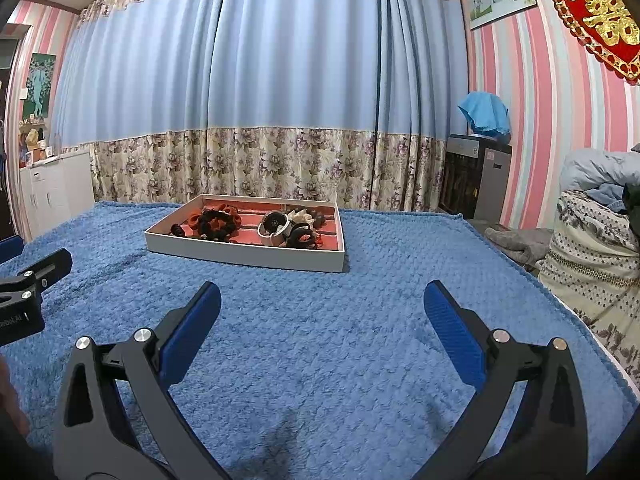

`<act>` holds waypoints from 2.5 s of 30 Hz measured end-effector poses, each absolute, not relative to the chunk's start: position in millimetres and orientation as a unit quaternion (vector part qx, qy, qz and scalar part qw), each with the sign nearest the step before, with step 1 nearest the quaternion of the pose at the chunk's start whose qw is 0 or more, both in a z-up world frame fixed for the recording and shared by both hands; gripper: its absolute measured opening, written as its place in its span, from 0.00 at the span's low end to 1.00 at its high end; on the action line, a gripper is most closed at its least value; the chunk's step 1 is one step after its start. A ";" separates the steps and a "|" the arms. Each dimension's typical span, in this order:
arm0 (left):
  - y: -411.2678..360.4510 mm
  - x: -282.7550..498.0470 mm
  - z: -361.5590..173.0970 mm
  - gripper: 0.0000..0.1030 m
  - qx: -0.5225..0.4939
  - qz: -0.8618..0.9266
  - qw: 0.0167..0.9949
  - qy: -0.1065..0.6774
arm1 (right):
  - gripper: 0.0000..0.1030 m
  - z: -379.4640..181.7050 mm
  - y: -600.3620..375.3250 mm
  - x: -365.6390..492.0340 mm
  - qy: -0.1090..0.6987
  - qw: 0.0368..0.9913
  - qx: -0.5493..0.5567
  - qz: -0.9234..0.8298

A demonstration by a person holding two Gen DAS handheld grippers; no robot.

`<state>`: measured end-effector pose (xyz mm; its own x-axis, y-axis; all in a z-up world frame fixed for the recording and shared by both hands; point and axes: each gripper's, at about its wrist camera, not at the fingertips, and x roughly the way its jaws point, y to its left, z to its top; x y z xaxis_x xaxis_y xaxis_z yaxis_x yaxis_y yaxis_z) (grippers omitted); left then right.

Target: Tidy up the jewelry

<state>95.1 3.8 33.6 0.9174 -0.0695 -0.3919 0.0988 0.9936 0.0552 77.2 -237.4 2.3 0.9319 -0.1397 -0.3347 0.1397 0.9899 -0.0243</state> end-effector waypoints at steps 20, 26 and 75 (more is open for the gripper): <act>5.8 95.1 33.4 0.94 0.038 -0.041 0.979 0.198 | 0.96 1.2 -238.5 78.2 0.171 0.983 0.004 -0.071; 6.0 95.0 33.5 0.94 0.038 -0.040 0.979 0.198 | 0.96 0.9 -239.2 77.9 0.170 0.983 0.005 -0.071; 4.5 91.9 32.0 0.94 0.044 -0.045 0.978 0.199 | 0.96 1.2 -241.9 77.4 0.170 0.983 0.005 -0.072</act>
